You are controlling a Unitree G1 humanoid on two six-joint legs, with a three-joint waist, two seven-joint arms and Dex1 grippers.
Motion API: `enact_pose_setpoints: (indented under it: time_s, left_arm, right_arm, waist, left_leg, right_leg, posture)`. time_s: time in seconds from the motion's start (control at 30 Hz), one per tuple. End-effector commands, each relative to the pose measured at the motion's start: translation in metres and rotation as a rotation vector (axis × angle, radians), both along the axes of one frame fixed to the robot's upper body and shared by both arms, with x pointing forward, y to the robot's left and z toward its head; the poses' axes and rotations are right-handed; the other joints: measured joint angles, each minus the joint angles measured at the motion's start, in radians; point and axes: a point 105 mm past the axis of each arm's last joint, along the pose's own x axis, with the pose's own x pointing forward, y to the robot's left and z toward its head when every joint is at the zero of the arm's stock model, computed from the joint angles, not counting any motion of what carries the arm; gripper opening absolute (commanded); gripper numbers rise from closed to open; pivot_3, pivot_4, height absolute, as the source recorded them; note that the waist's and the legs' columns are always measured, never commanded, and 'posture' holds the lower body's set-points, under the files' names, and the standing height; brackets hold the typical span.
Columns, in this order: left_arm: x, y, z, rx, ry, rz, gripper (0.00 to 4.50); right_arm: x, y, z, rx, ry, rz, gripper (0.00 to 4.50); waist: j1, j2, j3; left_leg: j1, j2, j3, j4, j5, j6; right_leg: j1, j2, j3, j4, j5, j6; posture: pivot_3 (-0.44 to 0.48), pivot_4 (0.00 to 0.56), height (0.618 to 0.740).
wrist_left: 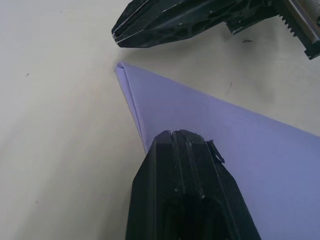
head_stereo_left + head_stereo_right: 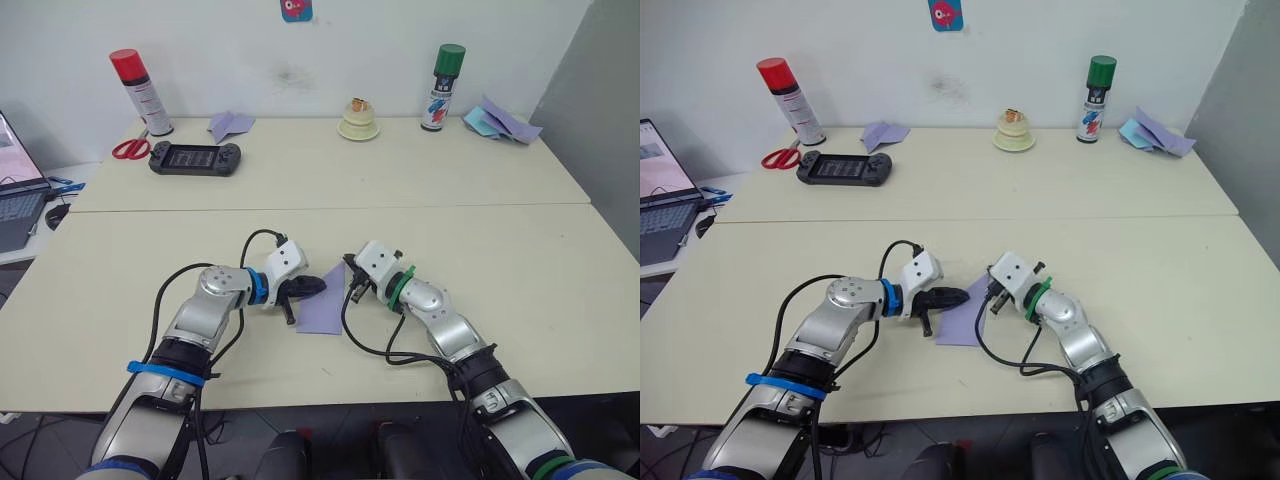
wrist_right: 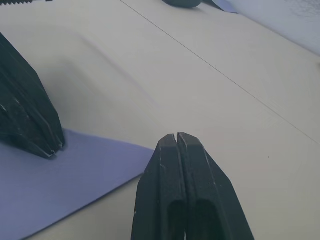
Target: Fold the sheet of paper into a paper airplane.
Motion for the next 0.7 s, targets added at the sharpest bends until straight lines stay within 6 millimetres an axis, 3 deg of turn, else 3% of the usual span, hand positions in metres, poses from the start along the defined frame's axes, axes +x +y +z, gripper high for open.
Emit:
enact_pose_setpoints:
  time_s: [0.03, 0.4, 0.7]
  left_arm:
    - [-0.006, 0.014, -0.021, 0.056, 0.074, 0.031, 0.03]
    - [-0.008, 0.011, -0.015, 0.047, 0.048, 0.012, 0.03]
    - [0.01, -0.009, 0.018, -0.014, -0.067, -0.01, 0.03]
  right_arm:
    - [-0.002, 0.007, 0.003, 0.019, 0.002, 0.03, 0.0]
    - [-0.016, 0.02, -0.035, -0.064, 0.164, 0.114, 0.0]
    - [-0.028, 0.017, -0.058, -0.13, 0.264, 0.142, 0.0]
  waist:
    - [0.0, 0.0, 0.0]
    - [0.0, 0.0, -0.001]
    - [0.002, 0.0, -0.002]
  left_leg:
    - [0.0, 0.0, 0.0, 0.0, 0.0, 0.0]
    - [0.002, 0.0, 0.001, -0.001, 0.0, 0.0]
    - [0.002, 0.0, 0.0, -0.002, 0.0, 0.0]
  right_leg:
    - [0.0, 0.0, 0.0, 0.0, 0.0, 0.0]
    - [0.001, 0.0, 0.0, 0.0, 0.0, 0.0]
    - [0.002, 0.0, 0.0, 0.0, 0.0, 0.0]
  posture:
    - [0.0, 0.15, 0.722]
    - [0.0, 0.15, 0.722]
    - [0.0, 0.15, 0.722]
